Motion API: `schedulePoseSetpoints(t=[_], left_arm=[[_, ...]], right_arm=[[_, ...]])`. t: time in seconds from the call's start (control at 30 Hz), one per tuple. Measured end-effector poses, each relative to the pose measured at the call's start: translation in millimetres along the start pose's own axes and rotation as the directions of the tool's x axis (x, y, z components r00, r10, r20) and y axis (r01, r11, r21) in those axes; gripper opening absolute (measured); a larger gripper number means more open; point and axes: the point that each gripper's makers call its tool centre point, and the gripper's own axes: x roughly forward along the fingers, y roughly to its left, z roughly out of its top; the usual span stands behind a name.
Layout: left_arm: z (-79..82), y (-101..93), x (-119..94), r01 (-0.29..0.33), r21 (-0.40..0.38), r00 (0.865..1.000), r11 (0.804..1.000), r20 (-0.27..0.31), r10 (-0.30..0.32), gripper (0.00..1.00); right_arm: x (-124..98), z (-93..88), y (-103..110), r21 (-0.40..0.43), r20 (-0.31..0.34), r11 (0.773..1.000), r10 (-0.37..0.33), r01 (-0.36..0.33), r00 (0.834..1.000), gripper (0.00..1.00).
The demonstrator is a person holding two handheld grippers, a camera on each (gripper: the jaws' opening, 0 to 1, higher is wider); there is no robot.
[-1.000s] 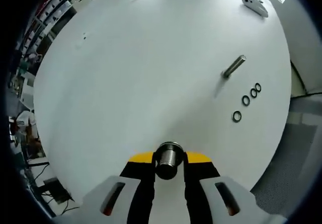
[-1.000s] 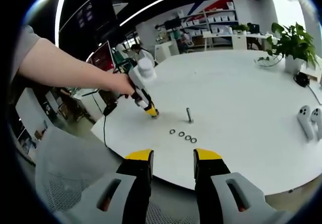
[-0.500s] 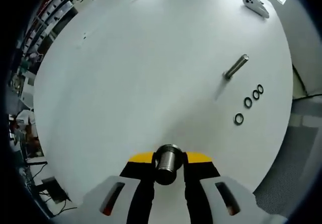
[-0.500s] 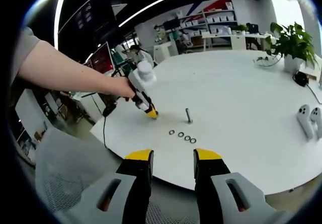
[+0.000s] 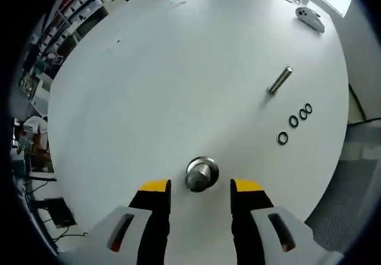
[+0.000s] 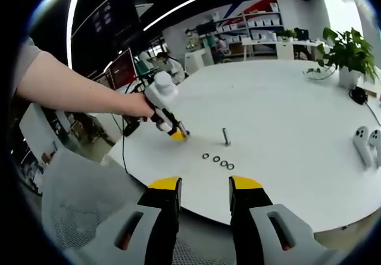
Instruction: Place the washer onto the threaded stud by aligning its center hole with the stud, sliding it down to the base, and recovering from edge contact or off-axis alignment until the washer reaches the visible bottom stop.
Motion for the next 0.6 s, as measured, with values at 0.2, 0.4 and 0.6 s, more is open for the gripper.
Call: schedulePoseSetpoints(t=[0.2, 0.4, 0.6], left_arm=[[-16.5, -0.6, -14.9, -0.018, -0.08, 0.999, 0.997, 0.042, 0.022, 0.4], [-28.4, -5.2, -30.1, -0.012, -0.214, 0.989, 0.977, 0.141, 0.043, 0.41], [-42.6, -2.2, -53.6, -0.059, -0.244, 0.967, 0.968, 0.228, 0.116, 0.44]], right_arm=[[0.6, 0.3, 3.5, -0.011, 0.0, 1.0, 0.016, -0.016, 1.0, 0.34], [1.4, -0.6, 6.2, -0.025, -0.009, 0.999, 0.028, -0.028, 1.0, 0.34], [2.8, -3.5, 10.7, -0.045, -0.029, 0.998, 0.046, -0.047, 0.999, 0.34]])
